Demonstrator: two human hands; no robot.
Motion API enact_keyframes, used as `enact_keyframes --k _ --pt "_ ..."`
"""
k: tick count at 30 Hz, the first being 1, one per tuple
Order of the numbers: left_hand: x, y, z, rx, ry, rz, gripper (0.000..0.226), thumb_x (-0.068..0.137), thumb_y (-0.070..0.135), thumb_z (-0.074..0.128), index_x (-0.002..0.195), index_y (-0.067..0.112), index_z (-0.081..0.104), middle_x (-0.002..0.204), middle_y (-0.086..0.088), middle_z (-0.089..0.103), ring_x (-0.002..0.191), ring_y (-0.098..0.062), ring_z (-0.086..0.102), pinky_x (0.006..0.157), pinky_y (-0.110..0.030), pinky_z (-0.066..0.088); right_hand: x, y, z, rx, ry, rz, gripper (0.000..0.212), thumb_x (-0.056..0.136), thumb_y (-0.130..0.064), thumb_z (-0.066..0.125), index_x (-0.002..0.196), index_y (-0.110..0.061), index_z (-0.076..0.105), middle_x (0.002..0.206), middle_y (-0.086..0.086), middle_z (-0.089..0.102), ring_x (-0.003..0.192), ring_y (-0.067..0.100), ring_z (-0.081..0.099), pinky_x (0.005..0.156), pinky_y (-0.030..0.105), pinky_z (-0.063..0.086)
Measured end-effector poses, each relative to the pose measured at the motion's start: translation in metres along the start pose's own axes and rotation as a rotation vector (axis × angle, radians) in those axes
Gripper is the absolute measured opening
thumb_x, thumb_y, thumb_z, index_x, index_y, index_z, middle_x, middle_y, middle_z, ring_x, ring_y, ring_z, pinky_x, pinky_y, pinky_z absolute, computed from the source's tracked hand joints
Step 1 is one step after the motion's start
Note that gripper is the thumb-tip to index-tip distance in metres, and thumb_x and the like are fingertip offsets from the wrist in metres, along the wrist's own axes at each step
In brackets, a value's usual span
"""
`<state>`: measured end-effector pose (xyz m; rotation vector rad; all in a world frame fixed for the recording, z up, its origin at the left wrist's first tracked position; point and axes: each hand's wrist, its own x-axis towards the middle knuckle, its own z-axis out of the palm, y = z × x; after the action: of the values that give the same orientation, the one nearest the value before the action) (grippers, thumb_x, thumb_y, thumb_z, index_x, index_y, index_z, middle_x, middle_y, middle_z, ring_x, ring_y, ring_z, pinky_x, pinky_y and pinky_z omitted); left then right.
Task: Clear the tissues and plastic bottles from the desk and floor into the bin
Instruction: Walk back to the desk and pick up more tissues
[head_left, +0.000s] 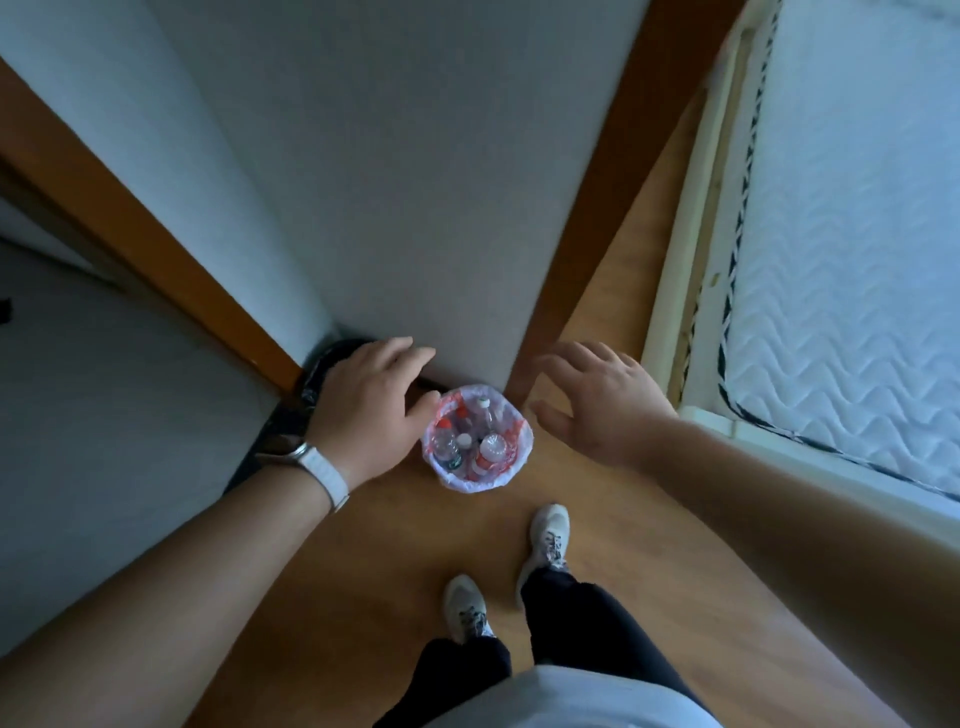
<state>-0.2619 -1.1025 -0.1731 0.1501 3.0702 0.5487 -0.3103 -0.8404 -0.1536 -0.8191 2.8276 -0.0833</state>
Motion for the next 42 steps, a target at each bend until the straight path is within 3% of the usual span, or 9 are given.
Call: enact_keyframes --k 5,14,22,30,42 --pt "0.004 0.055 -0.032 0.106 -0.001 0.211 0.054 0.087 0.047 0.043 0.129 0.018 0.061 0.135 -0.009 0.058 0.123 -0.033 0.054 0.097 -0.047 0.046 -0.056 0.018 -0.045 -0.063 0.064 0.092 0.054 0.092 -0.061 0.031 0.135 -0.031 0.044 0.139 -0.006 0.046 0.129 0.022 0.042 0.101 0.04 0.04" --pt "0.021 0.181 -0.042 0.159 0.018 0.533 0.05 0.088 0.045 0.044 0.126 0.018 0.063 0.128 -0.009 0.062 0.121 -0.032 0.055 0.097 -0.048 0.047 -0.164 0.077 -0.086 -0.084 0.154 0.295 0.053 0.092 -0.058 0.04 0.134 -0.027 0.047 0.137 -0.002 0.047 0.131 0.023 0.04 0.102 0.043 0.039" --pt "0.016 0.343 -0.007 0.15 0.051 0.778 0.048 0.09 0.043 0.046 0.128 0.018 0.061 0.129 -0.009 0.061 0.121 -0.03 0.055 0.099 -0.046 0.045 -0.301 0.154 -0.085 -0.071 0.319 0.473 0.049 0.087 -0.055 0.04 0.119 -0.023 0.059 0.124 0.0 0.057 0.118 0.025 0.052 0.094 0.042 0.043" --pt "-0.014 0.533 0.048 0.151 0.076 1.012 0.042 0.087 0.04 0.051 0.122 0.018 0.059 0.125 -0.009 0.06 0.116 -0.032 0.056 0.092 -0.047 0.046 -0.478 0.235 -0.079 -0.087 0.453 0.713 0.05 0.087 -0.056 0.044 0.123 -0.023 0.058 0.127 0.0 0.058 0.12 0.025 0.052 0.097 0.042 0.044" --pt "-0.077 0.75 0.104 0.032 0.07 1.364 0.044 0.085 0.041 0.047 0.12 0.019 0.062 0.123 -0.005 0.062 0.113 -0.029 0.058 0.089 -0.046 0.049 -0.688 0.277 -0.055 -0.09 0.513 1.183 0.054 0.085 -0.058 0.043 0.122 -0.022 0.061 0.124 0.001 0.062 0.117 0.026 0.057 0.093 0.04 0.047"
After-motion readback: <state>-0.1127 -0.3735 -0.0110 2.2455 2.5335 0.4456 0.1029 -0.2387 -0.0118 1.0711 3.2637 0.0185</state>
